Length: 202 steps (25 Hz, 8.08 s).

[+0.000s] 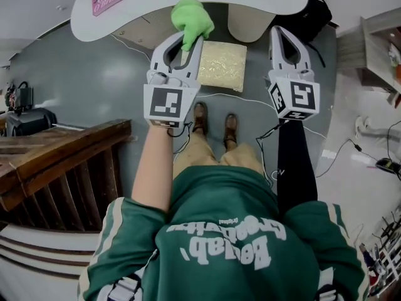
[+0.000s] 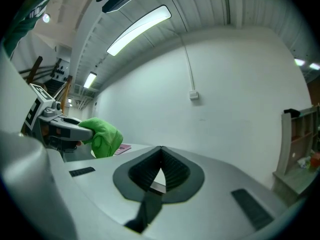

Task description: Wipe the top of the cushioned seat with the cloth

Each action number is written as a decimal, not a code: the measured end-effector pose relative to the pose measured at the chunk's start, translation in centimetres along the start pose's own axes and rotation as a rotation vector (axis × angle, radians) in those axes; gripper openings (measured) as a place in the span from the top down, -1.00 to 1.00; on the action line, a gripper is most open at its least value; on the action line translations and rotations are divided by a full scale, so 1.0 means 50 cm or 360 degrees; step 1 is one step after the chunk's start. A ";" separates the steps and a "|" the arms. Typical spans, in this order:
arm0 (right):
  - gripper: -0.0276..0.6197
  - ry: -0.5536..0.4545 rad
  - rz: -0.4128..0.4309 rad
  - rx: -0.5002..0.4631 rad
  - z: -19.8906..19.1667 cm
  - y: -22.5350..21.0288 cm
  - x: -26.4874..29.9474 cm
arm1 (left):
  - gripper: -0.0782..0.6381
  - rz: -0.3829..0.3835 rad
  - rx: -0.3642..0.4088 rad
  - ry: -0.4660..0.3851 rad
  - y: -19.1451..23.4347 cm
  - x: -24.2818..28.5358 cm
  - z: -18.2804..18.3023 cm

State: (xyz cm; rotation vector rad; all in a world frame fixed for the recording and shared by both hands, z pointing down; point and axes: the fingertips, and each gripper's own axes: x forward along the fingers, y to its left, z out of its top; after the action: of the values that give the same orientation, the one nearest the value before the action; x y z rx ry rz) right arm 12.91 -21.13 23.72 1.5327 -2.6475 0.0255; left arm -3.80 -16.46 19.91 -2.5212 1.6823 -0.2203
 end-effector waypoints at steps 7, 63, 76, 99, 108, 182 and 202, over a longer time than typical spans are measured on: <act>0.90 0.0088 -0.0120 -0.0040 -0.037 -0.001 0.053 | 0.56 -0.0133 -0.0057 -0.0003 0.045 0.068 -0.053; 0.89 0.0665 -0.0113 0.0220 -0.639 -0.133 0.096 | 0.56 -0.0489 -0.0364 0.1323 -0.361 0.363 -1.021; 0.89 0.0697 0.0024 0.0173 -0.635 -0.025 0.180 | 0.56 -0.0246 -0.0445 0.1326 -0.124 0.288 -1.063; 0.89 0.0712 0.0261 0.0056 -0.606 0.166 0.277 | 0.56 0.0484 -0.0484 0.1449 0.371 -0.073 -1.139; 0.89 0.0725 0.0097 0.0072 -0.607 0.081 0.230 | 0.56 0.0200 -0.0389 0.1116 0.208 -0.001 -0.939; 0.89 0.0746 -0.0164 -0.0024 -0.545 0.078 0.067 | 0.56 -0.0315 -0.0530 0.1196 0.000 -0.086 -0.877; 0.89 0.0742 -0.0259 0.0061 -0.589 -0.118 -0.074 | 0.56 -0.0578 -0.0603 0.1656 -0.449 0.104 -1.059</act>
State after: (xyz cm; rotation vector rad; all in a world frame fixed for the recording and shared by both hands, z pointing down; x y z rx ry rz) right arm 21.69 -19.22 52.61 1.5228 -2.1684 0.3759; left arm 9.19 -12.92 76.04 -3.2534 1.5310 -1.6154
